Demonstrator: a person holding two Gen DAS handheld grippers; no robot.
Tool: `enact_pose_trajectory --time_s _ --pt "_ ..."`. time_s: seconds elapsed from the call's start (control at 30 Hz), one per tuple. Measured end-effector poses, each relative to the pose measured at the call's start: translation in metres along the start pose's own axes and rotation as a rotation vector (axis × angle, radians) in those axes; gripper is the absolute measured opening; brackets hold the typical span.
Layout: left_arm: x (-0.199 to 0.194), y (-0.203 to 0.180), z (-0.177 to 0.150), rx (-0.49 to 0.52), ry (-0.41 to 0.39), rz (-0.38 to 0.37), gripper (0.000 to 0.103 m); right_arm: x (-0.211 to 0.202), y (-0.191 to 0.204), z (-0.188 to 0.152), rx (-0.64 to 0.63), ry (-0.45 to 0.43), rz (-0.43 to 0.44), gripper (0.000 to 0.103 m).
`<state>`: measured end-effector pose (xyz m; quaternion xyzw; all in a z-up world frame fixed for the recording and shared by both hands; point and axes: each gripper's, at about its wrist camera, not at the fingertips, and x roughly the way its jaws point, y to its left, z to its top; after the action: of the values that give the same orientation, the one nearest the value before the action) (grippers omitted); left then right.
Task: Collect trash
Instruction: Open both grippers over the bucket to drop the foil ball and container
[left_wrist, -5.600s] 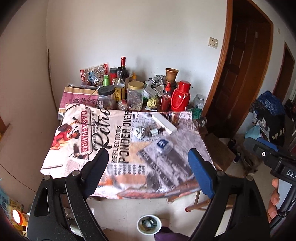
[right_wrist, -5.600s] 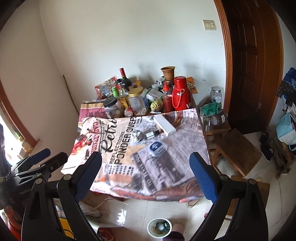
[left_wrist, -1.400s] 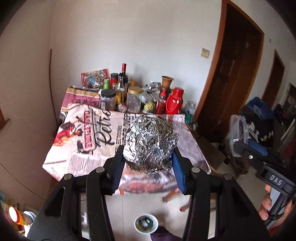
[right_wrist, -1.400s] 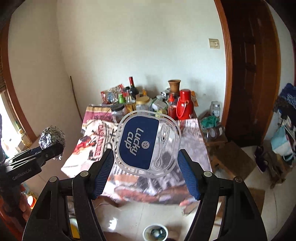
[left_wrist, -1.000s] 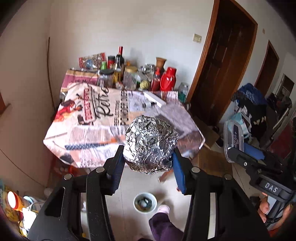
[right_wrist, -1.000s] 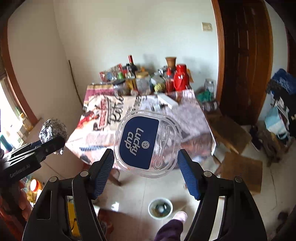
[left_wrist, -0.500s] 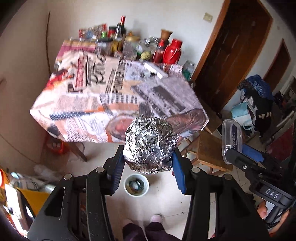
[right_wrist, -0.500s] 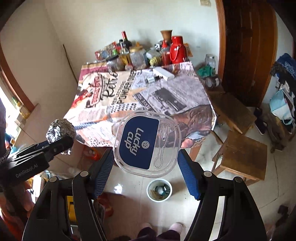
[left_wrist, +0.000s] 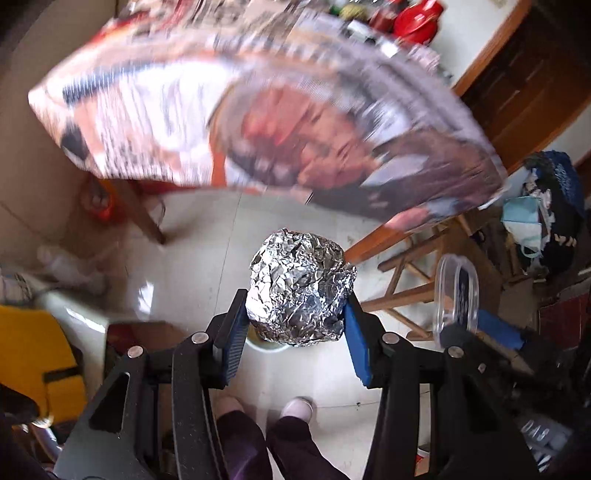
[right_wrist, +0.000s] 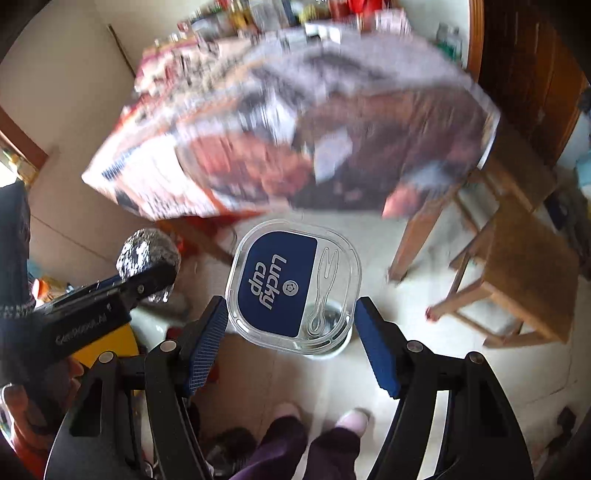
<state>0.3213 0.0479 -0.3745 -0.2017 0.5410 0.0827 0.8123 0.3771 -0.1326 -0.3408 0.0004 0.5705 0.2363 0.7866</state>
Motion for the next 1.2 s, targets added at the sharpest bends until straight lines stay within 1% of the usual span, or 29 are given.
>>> enact_pose_trajectory --time_s 0.1,0.17,0.27,0.3,0.37,0.43,0.53,0.67,0.8,0.9,0.97,1.1,1.2 --pt "0.042 0.019 -0.011 -0.042 0.043 0.0 0.048 0.045 -0.005 -0.015 -0.009 0.057 0.002 0.067" --pt "0.066 0.03 -0.018 -0.058 0.066 0.01 0.048 0.069 -0.007 -0.019 -0.017 0.08 -0.003 0.067" --pt "0.104 0.048 -0.03 -0.075 0.097 0.037 0.048 0.107 -0.014 -0.031 -0.034 0.088 -0.048 0.067" --pt "0.115 0.053 -0.034 -0.081 0.105 0.042 0.048 0.125 -0.017 -0.037 -0.04 0.097 -0.058 0.067" --pt "0.137 0.065 -0.043 -0.093 0.127 0.05 0.048 0.147 -0.023 -0.04 -0.039 0.111 -0.067 0.067" --pt "0.158 0.075 -0.051 -0.103 0.147 0.055 0.048 0.172 -0.03 -0.046 -0.033 0.125 -0.062 0.067" --pt "0.186 0.088 -0.062 -0.109 0.172 0.062 0.048 0.196 -0.033 -0.048 -0.043 0.128 -0.051 0.068" --pt "0.215 0.101 -0.074 -0.122 0.196 0.052 0.048 0.224 -0.035 -0.05 -0.025 0.15 0.019 0.068" --pt "0.236 0.107 -0.08 -0.132 0.219 0.047 0.048 0.243 -0.034 -0.056 -0.024 0.184 0.028 0.07" --pt "0.248 0.107 -0.081 -0.134 0.243 0.032 0.048 0.246 -0.032 -0.059 -0.027 0.205 0.088 0.071" --pt "0.253 0.103 -0.08 -0.124 0.251 0.027 0.048 0.243 -0.032 -0.06 -0.018 0.195 0.058 0.073" --pt "0.265 0.094 -0.078 -0.093 0.272 0.006 0.048 0.233 -0.045 -0.062 0.033 0.197 0.043 0.075" --pt "0.276 0.08 -0.073 -0.034 0.284 -0.004 0.049 0.23 -0.056 -0.06 0.059 0.189 0.021 0.075"
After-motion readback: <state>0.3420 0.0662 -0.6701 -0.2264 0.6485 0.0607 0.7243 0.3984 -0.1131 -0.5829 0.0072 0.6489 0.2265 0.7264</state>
